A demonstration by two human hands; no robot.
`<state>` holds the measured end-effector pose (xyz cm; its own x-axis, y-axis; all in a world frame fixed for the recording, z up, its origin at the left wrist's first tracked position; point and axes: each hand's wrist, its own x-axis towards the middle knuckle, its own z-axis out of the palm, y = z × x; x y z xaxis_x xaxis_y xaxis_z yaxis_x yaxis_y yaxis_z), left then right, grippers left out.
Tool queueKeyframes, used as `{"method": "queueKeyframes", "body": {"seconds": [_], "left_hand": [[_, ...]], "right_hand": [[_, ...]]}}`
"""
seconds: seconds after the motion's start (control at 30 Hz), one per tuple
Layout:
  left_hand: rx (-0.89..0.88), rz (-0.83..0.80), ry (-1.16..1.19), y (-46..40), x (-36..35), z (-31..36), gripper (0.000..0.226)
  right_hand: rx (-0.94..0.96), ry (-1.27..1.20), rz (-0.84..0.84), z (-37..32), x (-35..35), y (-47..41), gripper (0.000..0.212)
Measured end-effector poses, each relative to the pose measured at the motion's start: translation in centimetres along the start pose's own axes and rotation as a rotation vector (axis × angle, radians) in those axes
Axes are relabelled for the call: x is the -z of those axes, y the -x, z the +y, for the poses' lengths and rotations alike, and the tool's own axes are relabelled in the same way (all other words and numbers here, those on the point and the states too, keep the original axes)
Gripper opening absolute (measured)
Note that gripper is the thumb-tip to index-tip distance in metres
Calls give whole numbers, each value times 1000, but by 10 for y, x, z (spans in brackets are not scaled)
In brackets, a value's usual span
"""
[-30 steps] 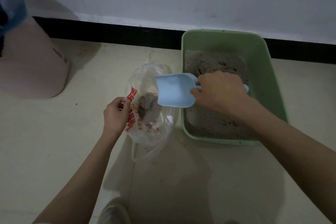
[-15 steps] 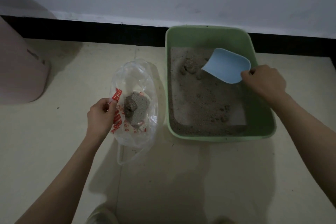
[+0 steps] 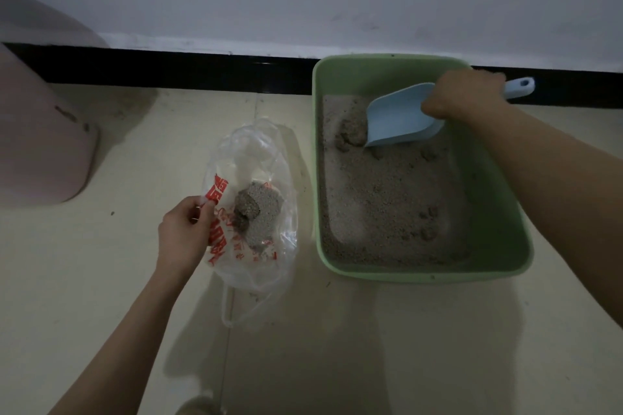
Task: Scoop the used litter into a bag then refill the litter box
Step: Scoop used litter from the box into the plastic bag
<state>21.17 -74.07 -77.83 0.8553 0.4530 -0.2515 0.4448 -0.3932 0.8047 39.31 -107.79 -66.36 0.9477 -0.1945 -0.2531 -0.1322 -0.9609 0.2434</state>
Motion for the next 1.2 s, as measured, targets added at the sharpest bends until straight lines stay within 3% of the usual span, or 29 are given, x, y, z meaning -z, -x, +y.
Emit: {"method": "queueKeyframes", "body": {"seconds": [0.57, 0.93, 1.2], "left_hand": [[45, -15, 36, 0, -1, -5, 22], [73, -13, 35, -2, 0, -9, 24], [44, -29, 19, -1, -6, 0, 23]], "right_hand": [[21, 327, -91, -30, 2, -16, 19], [28, 112, -4, -4, -8, -1, 25], [110, 247, 174, -17, 0, 6, 29]]}}
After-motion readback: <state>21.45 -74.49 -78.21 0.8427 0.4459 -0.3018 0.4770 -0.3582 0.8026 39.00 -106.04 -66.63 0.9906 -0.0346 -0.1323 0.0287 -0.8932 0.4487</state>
